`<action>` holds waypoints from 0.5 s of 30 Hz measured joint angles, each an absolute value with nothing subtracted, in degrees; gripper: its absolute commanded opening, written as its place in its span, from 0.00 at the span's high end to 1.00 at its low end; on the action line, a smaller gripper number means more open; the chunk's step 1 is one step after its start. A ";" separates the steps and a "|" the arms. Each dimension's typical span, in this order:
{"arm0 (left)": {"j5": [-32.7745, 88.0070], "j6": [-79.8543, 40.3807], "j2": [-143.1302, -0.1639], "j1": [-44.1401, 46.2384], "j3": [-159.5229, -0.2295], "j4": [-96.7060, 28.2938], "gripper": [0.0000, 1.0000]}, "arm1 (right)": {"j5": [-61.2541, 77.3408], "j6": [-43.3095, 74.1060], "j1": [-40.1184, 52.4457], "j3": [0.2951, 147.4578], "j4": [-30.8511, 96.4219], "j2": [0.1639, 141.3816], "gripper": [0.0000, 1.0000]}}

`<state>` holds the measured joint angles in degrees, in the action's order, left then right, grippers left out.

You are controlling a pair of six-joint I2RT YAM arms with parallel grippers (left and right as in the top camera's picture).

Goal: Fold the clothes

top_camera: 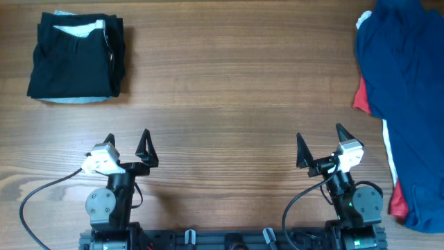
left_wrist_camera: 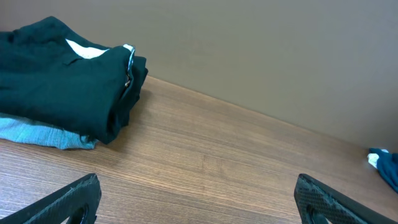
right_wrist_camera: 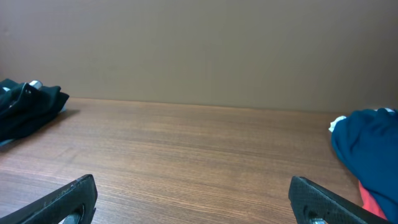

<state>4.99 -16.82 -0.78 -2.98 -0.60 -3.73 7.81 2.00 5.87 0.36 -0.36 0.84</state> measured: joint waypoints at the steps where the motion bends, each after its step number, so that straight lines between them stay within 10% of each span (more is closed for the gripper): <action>1: 4.99 -16.84 -0.78 -2.98 -0.60 -3.73 0.00 | 7.81 2.00 5.87 0.36 -0.38 0.84 0.01; 15: 4.99 -16.82 -0.78 -2.98 -0.60 -3.73 0.00 | 7.42 2.00 5.87 0.36 -4.78 0.84 0.01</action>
